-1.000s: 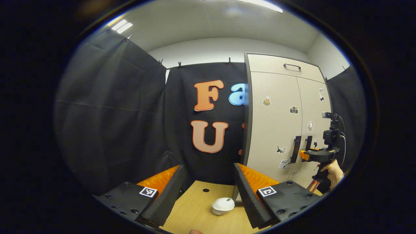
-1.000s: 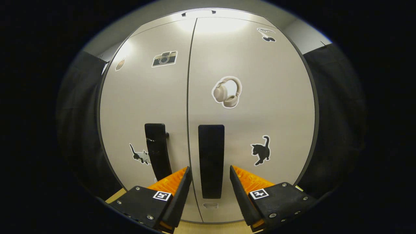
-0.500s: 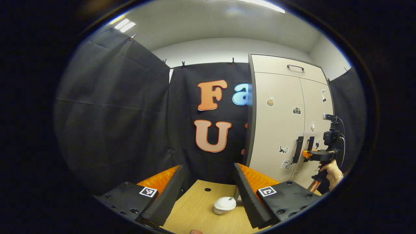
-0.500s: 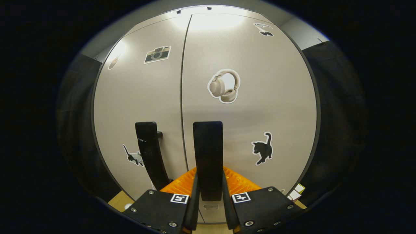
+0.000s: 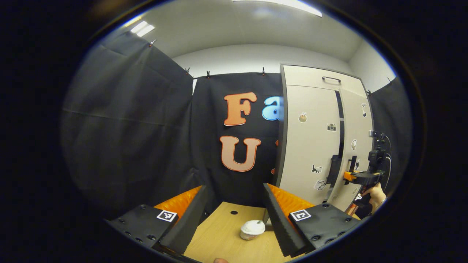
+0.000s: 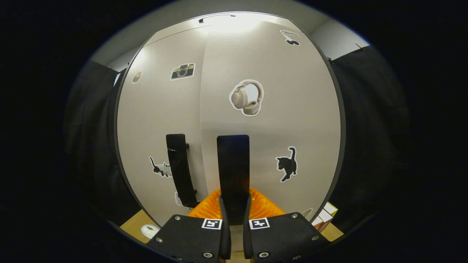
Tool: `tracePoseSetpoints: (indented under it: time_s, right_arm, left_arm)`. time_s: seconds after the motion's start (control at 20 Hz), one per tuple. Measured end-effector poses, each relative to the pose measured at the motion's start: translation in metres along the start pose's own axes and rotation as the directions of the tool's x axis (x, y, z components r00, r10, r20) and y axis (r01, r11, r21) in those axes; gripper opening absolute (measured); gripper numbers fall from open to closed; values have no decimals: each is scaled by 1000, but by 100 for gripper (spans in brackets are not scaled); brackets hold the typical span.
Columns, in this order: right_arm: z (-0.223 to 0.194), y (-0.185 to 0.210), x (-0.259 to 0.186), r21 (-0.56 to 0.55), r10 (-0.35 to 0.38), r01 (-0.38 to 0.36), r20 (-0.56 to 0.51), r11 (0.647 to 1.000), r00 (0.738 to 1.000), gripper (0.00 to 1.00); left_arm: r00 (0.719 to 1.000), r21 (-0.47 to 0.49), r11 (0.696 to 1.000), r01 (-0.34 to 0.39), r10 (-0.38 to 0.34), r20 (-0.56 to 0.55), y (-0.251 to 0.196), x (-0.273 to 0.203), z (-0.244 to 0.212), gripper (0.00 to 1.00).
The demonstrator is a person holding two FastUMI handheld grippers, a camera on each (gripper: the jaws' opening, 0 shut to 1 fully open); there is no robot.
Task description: Open the right door of the double-door shoe cabinet with the right hand, and open the left door with the left hand.
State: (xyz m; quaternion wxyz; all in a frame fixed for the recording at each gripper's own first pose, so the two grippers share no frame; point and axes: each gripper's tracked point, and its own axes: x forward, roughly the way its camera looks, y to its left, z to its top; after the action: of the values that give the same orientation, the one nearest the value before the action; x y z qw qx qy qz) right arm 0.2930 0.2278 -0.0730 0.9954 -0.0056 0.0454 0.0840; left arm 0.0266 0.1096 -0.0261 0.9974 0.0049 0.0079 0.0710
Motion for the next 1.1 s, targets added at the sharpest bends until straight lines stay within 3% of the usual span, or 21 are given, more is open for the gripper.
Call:
tracePoseSetpoints:
  time_s: [0.35,1.1]
  right_arm:
    - [2,-9,-17,12,-16,16,6,1000,1000,3]
    - [5,-40,-45,-3,-43,43,27,999,999,2]
  left_arm:
    - [1000,-9,1000,10,-10,5,-4,-14,4,97]
    - [999,-12,999,47,-47,14,-31,-34,9,97]
